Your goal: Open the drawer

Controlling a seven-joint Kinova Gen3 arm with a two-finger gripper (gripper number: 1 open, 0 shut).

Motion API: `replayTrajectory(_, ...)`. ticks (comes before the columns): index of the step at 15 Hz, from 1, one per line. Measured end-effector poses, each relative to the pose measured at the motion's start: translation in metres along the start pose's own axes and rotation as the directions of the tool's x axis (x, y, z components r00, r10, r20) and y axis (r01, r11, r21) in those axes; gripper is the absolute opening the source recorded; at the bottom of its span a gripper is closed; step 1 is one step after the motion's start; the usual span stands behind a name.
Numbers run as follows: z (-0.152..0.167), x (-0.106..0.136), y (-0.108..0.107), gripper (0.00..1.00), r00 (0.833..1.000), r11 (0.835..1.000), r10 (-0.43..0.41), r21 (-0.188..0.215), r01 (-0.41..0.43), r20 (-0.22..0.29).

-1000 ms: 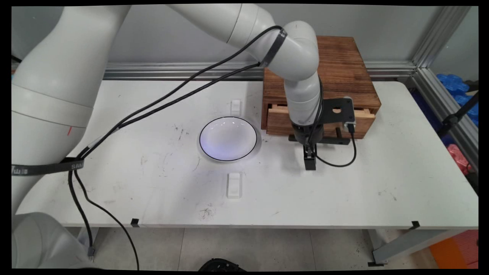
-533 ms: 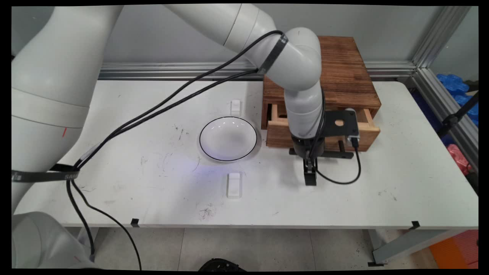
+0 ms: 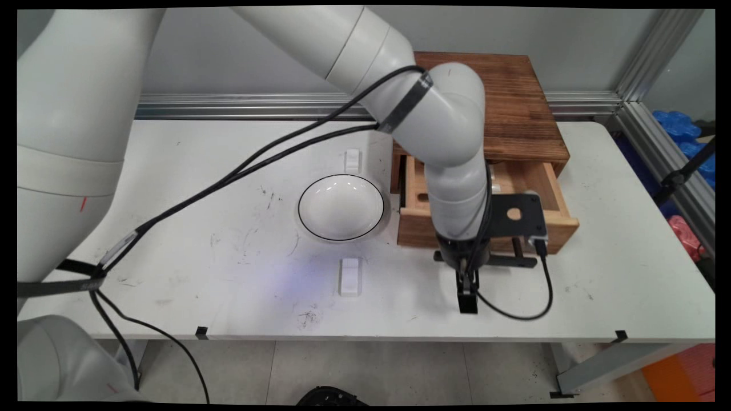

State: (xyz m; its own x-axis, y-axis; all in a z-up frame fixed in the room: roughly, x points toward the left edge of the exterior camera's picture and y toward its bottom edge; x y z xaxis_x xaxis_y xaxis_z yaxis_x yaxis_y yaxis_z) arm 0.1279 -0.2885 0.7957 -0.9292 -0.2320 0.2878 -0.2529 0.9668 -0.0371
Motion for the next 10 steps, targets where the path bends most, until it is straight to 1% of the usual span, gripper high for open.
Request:
replayTrajectory(7, -0.004, 0.003, 0.052, 1.00, 1.000, 1.000, -0.003, -0.027, 0.002, -0.018)
replayTrajectory(10, -0.006, 0.003, 0.069, 1.00, 1.000, 0.999, -0.009, -0.036, 0.008, -0.025)
